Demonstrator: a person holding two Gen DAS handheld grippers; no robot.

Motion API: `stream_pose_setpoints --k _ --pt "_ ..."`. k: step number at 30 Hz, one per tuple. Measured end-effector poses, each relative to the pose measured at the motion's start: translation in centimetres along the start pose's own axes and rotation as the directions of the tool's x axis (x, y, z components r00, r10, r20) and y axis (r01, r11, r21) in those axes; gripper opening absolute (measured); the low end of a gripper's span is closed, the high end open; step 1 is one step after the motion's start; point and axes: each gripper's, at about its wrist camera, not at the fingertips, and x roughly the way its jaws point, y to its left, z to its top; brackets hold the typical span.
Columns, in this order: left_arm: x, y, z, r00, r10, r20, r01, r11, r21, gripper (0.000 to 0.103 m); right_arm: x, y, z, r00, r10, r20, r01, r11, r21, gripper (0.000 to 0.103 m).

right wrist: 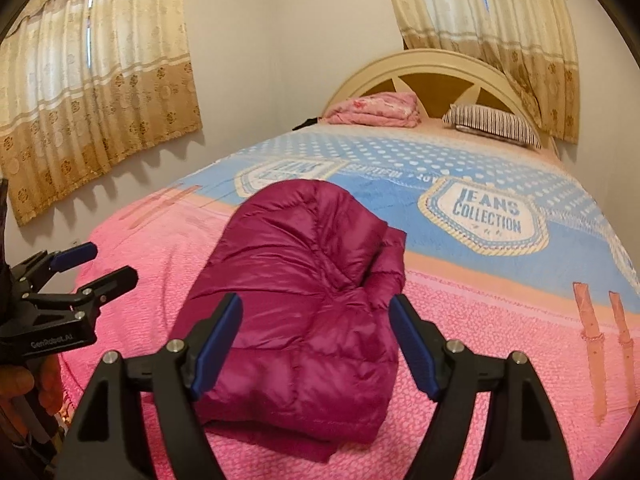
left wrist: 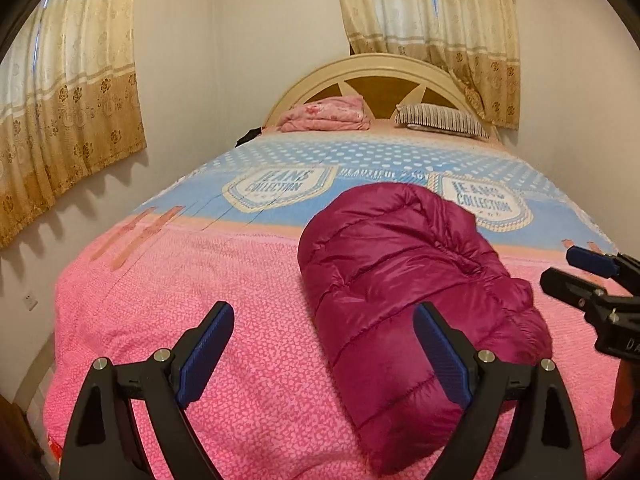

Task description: Fold large clothes

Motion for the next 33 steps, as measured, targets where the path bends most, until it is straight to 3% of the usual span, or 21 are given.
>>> stream_pose_setpoints --k 11,33 --pt "-2.1 0.4 0.5 0.998 -0.014 0.056 0.014 1.0 -0.005 0.092 -0.9 1.7 -0.3 1.0 -0.005 0.013 0.005 0.999 -0.032 0.079" --pt "-1.6 -0.2 0.2 0.999 0.013 0.048 -0.014 0.999 0.031 0.092 -1.9 1.8 -0.9 1.0 -0.008 0.029 0.009 0.999 -0.036 0.082"
